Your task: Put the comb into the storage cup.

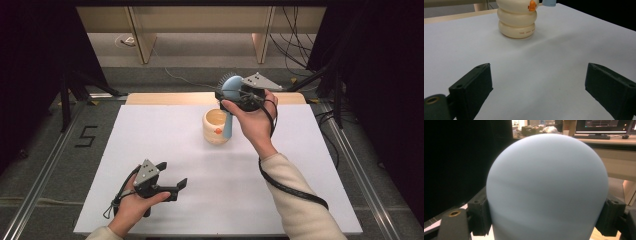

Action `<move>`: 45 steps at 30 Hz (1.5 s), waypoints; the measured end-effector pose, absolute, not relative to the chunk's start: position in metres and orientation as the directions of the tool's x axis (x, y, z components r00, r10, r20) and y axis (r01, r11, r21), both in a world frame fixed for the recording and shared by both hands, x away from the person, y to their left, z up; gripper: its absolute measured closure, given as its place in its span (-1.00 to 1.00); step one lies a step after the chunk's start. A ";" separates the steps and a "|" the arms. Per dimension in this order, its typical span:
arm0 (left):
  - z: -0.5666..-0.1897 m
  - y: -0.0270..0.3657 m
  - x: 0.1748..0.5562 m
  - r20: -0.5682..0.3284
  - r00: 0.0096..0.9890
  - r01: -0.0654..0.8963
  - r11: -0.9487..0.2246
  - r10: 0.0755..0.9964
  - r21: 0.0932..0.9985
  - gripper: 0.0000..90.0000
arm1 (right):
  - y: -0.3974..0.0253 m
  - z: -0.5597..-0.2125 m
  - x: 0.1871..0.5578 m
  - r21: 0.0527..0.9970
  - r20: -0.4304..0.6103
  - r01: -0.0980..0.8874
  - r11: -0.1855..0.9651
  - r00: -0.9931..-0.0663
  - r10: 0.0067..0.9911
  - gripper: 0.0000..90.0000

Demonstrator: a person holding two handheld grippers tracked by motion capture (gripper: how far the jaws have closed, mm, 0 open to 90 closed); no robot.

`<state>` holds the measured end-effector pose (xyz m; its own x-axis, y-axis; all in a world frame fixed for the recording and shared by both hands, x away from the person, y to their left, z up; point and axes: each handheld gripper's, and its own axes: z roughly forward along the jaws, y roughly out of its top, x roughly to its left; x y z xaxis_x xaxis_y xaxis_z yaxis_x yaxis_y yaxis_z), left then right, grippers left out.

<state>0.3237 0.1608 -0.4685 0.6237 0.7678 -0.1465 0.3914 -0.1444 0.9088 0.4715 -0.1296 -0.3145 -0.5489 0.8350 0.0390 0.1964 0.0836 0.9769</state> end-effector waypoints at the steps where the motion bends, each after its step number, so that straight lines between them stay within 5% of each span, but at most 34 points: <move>1: -0.468 0.161 0.324 -0.146 0.623 0.391 -0.145 0.768 0.909 -0.85 | -0.130 -0.314 0.472 0.978 0.038 0.194 0.083 -0.548 0.836 -0.55; 45: -0.469 0.161 0.325 -0.144 0.624 0.392 -0.148 0.768 0.908 -0.85 | -0.118 -0.298 0.498 0.989 0.050 0.143 0.028 -0.512 0.858 -0.55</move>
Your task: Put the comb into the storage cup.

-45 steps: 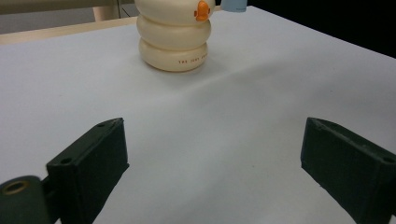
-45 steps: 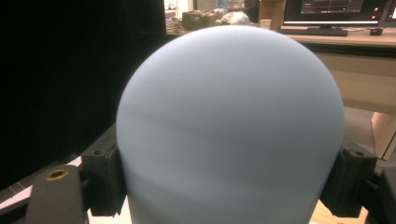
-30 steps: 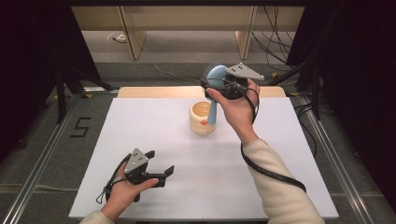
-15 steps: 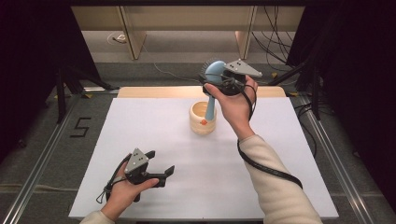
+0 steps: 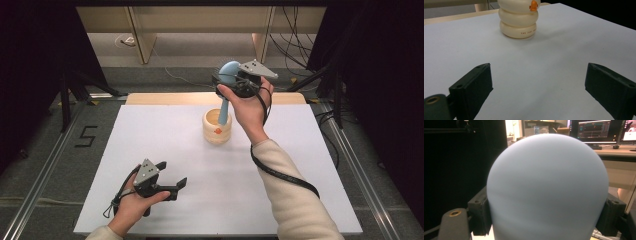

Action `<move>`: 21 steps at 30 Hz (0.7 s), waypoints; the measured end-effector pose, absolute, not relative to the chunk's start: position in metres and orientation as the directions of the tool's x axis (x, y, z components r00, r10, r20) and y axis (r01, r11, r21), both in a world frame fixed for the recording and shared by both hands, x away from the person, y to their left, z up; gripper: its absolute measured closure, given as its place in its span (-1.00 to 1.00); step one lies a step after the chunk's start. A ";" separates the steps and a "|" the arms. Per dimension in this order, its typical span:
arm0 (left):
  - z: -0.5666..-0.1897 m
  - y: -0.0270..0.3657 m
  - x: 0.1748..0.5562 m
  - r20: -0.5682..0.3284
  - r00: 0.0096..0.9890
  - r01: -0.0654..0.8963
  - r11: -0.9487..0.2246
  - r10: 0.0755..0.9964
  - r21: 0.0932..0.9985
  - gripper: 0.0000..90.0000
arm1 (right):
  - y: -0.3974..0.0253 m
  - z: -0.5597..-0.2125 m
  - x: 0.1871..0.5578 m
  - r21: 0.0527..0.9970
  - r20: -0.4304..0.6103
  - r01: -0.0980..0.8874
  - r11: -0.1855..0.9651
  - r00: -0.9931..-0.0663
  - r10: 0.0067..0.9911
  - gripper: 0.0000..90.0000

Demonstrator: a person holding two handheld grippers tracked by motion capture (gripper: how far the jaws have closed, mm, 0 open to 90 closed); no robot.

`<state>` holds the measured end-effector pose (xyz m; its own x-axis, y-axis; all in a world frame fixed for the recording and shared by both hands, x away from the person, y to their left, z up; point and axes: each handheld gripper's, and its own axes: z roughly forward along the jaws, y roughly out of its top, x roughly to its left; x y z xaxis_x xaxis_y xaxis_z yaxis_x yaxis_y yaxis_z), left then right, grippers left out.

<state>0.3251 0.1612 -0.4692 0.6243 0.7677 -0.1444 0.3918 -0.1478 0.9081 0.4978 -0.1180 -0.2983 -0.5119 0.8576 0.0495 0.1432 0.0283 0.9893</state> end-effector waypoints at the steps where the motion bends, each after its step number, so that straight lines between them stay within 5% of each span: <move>1: -0.469 0.161 0.325 -0.145 0.624 0.392 -0.146 0.768 0.908 -0.85 | -0.118 -0.299 0.499 0.990 0.048 0.142 0.029 -0.509 0.859 -0.55; 21: -0.469 0.162 0.326 -0.151 0.620 0.392 -0.137 0.770 0.910 -0.85 | -0.113 -0.303 0.508 0.992 0.053 0.126 0.012 -0.500 0.865 -0.55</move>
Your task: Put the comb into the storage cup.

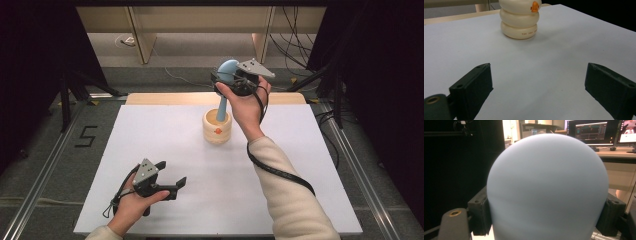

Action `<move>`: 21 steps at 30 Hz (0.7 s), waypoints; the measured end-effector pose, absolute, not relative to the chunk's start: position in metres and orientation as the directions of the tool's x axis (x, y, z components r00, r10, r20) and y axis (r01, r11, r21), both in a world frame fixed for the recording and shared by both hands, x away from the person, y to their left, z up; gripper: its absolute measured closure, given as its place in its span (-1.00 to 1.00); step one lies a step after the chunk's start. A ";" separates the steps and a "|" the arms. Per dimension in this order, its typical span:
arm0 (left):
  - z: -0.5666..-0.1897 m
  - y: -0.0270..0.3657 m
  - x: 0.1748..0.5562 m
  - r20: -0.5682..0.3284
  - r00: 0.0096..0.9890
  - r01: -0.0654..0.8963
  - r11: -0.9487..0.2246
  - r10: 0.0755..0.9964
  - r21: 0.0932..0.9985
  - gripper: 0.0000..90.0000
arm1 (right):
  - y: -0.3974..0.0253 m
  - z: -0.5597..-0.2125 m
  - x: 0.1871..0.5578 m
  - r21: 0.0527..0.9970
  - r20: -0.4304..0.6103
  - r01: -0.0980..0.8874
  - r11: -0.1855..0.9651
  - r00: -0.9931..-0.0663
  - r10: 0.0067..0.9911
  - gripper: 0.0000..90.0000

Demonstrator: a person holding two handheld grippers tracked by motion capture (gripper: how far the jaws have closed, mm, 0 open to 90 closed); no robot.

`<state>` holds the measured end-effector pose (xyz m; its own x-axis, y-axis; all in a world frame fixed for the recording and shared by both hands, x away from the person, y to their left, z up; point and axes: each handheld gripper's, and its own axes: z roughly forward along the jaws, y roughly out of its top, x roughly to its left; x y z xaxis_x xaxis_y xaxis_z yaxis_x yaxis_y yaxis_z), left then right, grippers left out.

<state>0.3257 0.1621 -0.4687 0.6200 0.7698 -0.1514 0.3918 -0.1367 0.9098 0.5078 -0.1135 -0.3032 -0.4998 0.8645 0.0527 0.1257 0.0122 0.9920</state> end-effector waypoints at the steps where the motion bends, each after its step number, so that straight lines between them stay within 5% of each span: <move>1: -0.469 0.162 0.326 -0.152 0.620 0.392 -0.136 0.770 0.910 -0.84 | -0.113 -0.304 0.508 0.992 0.052 0.125 0.013 -0.500 0.865 -0.55; 21: -0.469 0.162 0.326 -0.156 0.619 0.395 -0.133 0.770 0.909 -0.83 | -0.108 -0.321 0.512 0.995 0.033 0.098 0.017 -0.485 0.874 -0.55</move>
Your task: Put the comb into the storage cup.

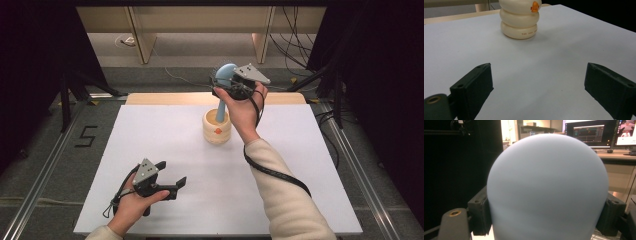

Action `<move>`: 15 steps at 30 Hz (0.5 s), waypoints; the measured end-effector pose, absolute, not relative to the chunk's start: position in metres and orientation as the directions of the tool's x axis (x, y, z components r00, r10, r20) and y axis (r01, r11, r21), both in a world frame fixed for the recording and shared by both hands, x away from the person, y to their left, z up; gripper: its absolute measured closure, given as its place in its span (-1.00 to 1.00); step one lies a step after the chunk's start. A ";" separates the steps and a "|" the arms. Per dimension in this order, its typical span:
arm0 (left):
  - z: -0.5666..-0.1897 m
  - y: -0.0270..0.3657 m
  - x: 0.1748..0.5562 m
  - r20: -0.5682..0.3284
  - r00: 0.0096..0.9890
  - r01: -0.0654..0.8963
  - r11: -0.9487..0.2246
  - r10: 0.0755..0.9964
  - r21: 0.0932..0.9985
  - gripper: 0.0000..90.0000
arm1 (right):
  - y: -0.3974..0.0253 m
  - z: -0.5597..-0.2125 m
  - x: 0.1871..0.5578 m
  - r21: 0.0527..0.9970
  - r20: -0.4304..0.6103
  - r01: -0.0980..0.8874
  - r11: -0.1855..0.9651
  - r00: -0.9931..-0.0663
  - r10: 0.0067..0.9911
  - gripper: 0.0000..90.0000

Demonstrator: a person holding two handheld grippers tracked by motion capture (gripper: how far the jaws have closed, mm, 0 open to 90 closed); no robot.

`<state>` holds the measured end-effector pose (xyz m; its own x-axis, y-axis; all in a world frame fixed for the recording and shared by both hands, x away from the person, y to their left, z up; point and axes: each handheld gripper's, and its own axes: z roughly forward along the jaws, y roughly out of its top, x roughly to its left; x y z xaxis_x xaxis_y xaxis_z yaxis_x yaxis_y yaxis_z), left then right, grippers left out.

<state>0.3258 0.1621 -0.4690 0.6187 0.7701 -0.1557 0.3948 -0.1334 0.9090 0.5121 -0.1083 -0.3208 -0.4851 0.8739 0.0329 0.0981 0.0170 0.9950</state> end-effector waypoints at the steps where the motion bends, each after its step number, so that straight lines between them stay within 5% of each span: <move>1: -0.469 0.162 0.326 -0.156 0.619 0.395 -0.133 0.770 0.909 -0.83 | -0.108 -0.321 0.512 0.995 0.032 0.096 0.016 -0.484 0.874 -0.55; 15: -0.469 0.162 0.326 -0.158 0.620 0.395 -0.132 0.769 0.909 -0.83 | -0.104 -0.332 0.516 0.997 0.028 0.082 0.013 -0.481 0.876 -0.55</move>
